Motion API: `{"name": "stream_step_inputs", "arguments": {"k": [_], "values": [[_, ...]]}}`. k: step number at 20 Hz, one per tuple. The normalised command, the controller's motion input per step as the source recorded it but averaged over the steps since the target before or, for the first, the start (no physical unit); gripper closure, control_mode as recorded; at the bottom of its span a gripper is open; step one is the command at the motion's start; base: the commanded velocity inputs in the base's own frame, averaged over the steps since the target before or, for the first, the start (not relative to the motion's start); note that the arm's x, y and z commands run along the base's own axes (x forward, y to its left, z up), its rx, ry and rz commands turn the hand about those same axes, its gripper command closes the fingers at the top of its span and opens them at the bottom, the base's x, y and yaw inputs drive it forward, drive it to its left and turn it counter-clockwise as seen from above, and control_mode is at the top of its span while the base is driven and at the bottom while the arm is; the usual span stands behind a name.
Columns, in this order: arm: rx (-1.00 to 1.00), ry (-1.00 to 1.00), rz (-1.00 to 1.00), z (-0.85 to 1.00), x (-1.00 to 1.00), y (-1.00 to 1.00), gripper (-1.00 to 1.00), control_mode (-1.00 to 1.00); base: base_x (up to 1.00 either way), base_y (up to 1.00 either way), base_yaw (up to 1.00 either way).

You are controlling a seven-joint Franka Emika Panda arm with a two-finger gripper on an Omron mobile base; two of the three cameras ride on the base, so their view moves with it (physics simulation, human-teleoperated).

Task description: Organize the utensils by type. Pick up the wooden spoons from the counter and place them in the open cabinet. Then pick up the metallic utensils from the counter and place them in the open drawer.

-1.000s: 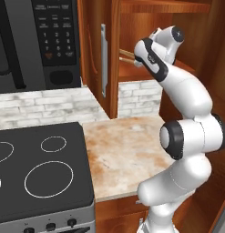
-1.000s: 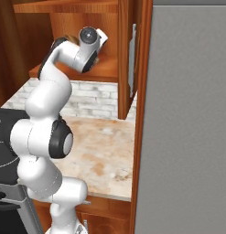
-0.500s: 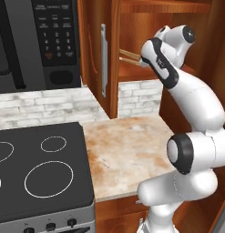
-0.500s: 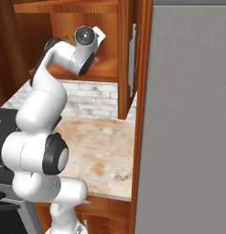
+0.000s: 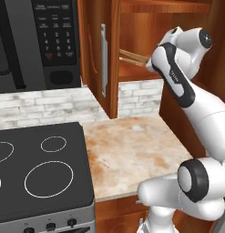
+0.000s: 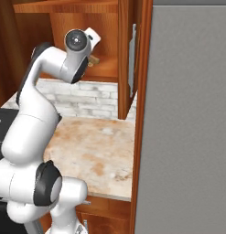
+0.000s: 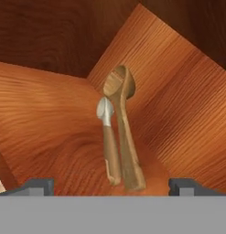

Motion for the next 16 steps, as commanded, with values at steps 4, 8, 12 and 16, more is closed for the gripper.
{"name": "stream_step_inputs", "arguments": {"k": [4, 8, 12, 16], "values": [[0.03, 0.0, 0.0, 0.15, -0.82, 0.0, -1.0, -1.0, 0.0, 0.0, 0.0], [0.03, 0.0, 0.0, 0.04, -0.86, 0.0, -1.0, -1.0, 0.0, 0.0, 0.0], [0.0, 0.0, 0.0, 0.0, -0.98, 0.08, -1.0, -1.0, 0.0, 0.0, 0.0], [0.01, 0.01, 0.0, 0.0, -1.0, 0.07, -1.0, -1.0, 0.0, 0.0, 0.0]]}}
